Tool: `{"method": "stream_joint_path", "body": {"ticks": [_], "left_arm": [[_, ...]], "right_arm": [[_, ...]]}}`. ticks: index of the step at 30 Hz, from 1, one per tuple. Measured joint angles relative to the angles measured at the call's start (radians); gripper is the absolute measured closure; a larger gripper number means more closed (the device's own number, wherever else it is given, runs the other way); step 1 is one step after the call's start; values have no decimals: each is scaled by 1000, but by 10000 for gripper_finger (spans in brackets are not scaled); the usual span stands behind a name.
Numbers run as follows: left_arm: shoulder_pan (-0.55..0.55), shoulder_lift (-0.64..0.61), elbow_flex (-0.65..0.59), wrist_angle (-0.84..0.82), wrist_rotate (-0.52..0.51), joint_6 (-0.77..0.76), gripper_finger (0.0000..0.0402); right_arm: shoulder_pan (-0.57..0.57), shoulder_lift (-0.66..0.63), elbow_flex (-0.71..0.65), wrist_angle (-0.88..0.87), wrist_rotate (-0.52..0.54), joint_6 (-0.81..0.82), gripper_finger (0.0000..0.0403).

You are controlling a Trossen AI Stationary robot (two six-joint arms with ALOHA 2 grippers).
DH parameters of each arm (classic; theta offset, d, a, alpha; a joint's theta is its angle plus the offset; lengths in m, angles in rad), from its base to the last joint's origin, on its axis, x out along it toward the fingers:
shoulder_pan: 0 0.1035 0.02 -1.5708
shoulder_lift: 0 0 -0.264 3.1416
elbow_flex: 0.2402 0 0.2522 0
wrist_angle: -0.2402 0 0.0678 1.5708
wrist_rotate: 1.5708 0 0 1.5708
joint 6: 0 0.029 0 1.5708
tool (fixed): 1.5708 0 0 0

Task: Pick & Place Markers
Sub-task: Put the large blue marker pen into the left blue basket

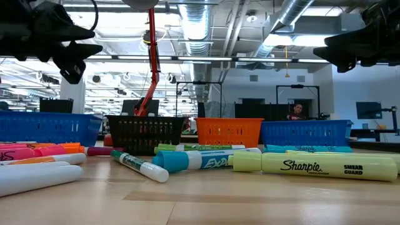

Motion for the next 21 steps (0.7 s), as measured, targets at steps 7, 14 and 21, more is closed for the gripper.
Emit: {"method": "stream_joint_path", "body": {"ticks": [7, 14, 21], "left_arm": [[0, 10, 0, 14, 52, -55, 270], [-1, 100, 50, 180, 260, 13, 270], [0, 402, 302, -16, 248, 146, 270]], "right_arm": [[0, 0, 0, 0, 0, 0, 173], [3, 0, 0, 2, -4, 81, 173], [-26, 1, 0, 88, 12, 122, 173]]}}
